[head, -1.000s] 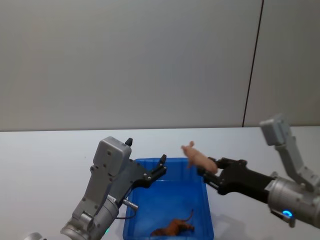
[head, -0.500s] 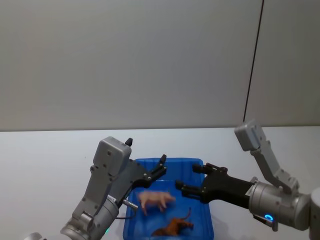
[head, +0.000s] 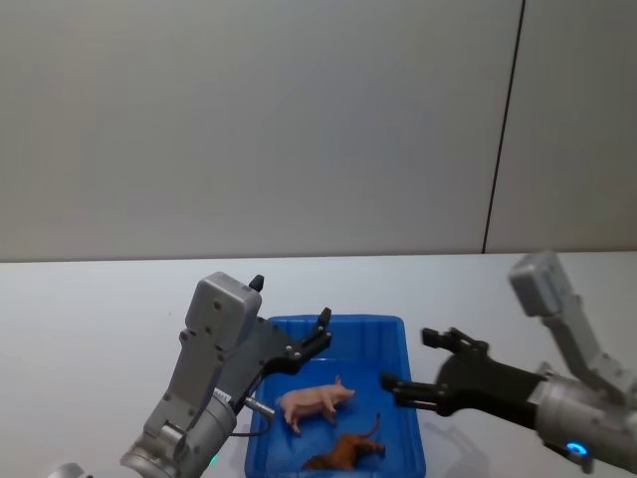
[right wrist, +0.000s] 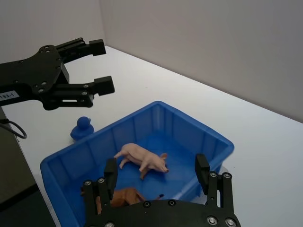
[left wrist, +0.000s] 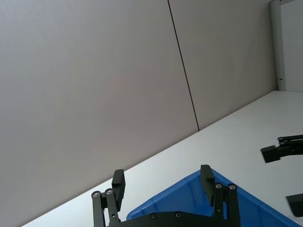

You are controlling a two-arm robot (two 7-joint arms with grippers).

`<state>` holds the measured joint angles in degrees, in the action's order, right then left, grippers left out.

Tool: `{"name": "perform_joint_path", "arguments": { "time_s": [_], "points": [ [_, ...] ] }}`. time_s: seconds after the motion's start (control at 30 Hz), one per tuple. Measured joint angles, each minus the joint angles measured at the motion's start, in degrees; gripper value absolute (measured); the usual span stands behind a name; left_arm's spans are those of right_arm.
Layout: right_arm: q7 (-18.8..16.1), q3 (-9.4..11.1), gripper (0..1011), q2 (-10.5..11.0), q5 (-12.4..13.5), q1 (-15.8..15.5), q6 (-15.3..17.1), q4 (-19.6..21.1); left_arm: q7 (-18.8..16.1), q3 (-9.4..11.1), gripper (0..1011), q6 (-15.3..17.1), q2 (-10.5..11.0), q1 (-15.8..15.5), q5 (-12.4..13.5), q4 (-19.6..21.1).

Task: Pick up the two dolls from the table and place them into the box.

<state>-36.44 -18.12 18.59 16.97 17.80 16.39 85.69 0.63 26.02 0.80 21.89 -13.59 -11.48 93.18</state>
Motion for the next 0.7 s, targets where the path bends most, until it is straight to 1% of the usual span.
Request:
{"name": "perform_joint_path", "arguments": {
  "time_s": [0.3, 0.53, 0.7],
  "points": [
    [0.73, 2.34, 1001, 4.09, 3.81, -3.77, -2.86, 2.24, 0.0, 0.0, 1001, 0.0, 0.0, 0.0, 0.0, 0.0],
    [1.18, 3.36, 1001, 5.86, 5.63, -5.5, -4.22, 3.28, -0.37, -0.15, 1001, 0.45, 0.29, 0.36, 0.0, 0.33],
    [1.37, 3.85, 1001, 6.69, 6.53, -6.34, -4.88, 3.75, -1.78, -0.61, 1001, 1.51, 1.2, 1.31, -0.38, 1.28]
  ]
}}
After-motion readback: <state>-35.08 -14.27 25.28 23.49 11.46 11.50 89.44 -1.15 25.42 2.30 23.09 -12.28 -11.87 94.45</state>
